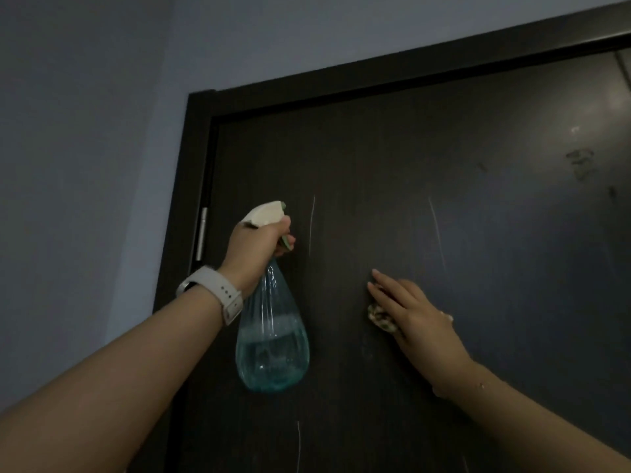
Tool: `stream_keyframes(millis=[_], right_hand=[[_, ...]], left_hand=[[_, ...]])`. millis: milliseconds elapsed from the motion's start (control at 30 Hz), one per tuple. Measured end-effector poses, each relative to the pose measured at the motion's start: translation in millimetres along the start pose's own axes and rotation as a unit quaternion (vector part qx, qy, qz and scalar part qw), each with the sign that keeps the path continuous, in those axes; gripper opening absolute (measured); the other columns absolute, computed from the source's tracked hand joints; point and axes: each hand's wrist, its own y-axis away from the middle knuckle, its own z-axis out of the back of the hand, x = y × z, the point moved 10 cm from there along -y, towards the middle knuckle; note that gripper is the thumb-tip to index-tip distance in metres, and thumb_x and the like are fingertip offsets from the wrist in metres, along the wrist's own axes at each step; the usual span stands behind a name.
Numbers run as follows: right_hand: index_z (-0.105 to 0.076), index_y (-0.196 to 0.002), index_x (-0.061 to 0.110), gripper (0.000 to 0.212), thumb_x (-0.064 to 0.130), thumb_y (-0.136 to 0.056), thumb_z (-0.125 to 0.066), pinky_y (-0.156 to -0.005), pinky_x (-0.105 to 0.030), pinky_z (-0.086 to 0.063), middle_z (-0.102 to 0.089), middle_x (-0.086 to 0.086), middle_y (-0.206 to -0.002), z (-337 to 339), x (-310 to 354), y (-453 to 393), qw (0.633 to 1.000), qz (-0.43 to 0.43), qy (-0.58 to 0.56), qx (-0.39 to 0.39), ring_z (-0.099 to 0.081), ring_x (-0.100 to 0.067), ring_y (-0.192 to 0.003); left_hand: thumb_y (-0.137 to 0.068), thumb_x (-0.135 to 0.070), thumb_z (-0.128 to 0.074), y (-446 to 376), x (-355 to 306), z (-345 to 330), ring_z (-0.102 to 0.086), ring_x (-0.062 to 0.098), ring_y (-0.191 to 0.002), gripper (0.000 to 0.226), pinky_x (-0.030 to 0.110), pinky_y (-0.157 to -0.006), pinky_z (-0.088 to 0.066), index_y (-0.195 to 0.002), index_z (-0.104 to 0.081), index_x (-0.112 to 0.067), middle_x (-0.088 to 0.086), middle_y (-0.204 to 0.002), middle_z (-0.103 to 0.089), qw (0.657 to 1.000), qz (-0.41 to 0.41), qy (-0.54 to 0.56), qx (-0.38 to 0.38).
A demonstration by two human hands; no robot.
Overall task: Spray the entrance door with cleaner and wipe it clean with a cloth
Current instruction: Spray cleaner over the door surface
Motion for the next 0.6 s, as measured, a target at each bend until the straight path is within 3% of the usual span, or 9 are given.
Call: stream_keyframes(millis=[67, 167, 300, 467, 600], right_hand=[[-0.038, -0.148, 0.017, 0.086, -0.006, -0.073, -0.073, -0.112, -0.035, -0.036, -0.025, 0.004, -0.158, -2, 0, 3, 0.999, 0.010, -0.009, -0.042, -0.029, -0.015, -0.136], [-0.048, -0.142, 0.012, 0.092, -0.005, -0.059, -0.083, -0.107, -0.032, -0.034, -0.036, 0.000, -0.153, -9, -4, 4, 0.996, 0.021, 0.011, -0.084, -0.035, -0.016, -0.132], [-0.048, -0.141, 0.013, 0.095, 0.000, -0.055, -0.087, -0.106, -0.030, -0.033, -0.037, 0.000, -0.151, -8, -2, 4, 0.994, 0.036, 0.035, -0.098, -0.037, -0.015, -0.131], [-0.043, -0.144, 0.013, 0.096, 0.001, -0.059, -0.085, -0.106, -0.031, -0.034, -0.035, -0.001, -0.152, -10, -3, 5, 0.995, 0.033, 0.034, -0.092, -0.036, -0.016, -0.132], [-0.043, -0.144, 0.014, 0.096, 0.003, -0.059, -0.085, -0.105, -0.030, -0.034, -0.035, 0.000, -0.152, -10, -3, 5, 0.995, 0.029, 0.042, -0.088, -0.036, -0.015, -0.131]], left_hand=[[-0.091, -0.018, -0.064, -18, 0, -5, -0.067, 0.019, -0.081, 0.028, 0.040, -0.083, -0.058, -0.118, -0.061, -0.014, 0.002, -0.079, -0.067, 1.000, -0.006, -0.025, -0.001], [-0.091, -0.021, -0.064, -36, -6, -6, -0.067, 0.016, -0.080, 0.035, 0.032, -0.077, -0.057, -0.125, -0.057, -0.014, 0.002, -0.087, -0.066, 0.998, -0.026, -0.058, -0.005], [-0.091, -0.021, -0.063, -50, -17, -2, -0.063, 0.016, -0.078, 0.031, 0.036, -0.083, -0.056, -0.121, -0.058, -0.014, 0.002, -0.083, -0.064, 0.994, -0.050, -0.089, -0.024], [-0.092, -0.023, -0.063, -58, -14, -7, -0.070, 0.014, -0.086, 0.033, 0.026, -0.069, -0.052, -0.122, -0.058, -0.013, 0.002, -0.095, -0.068, 0.996, -0.034, -0.078, -0.001], [-0.093, -0.017, -0.061, -55, -17, -7, -0.068, 0.014, -0.074, 0.026, 0.019, -0.052, -0.050, -0.116, -0.060, -0.007, 0.005, -0.086, -0.065, 0.998, -0.036, -0.055, -0.010]])
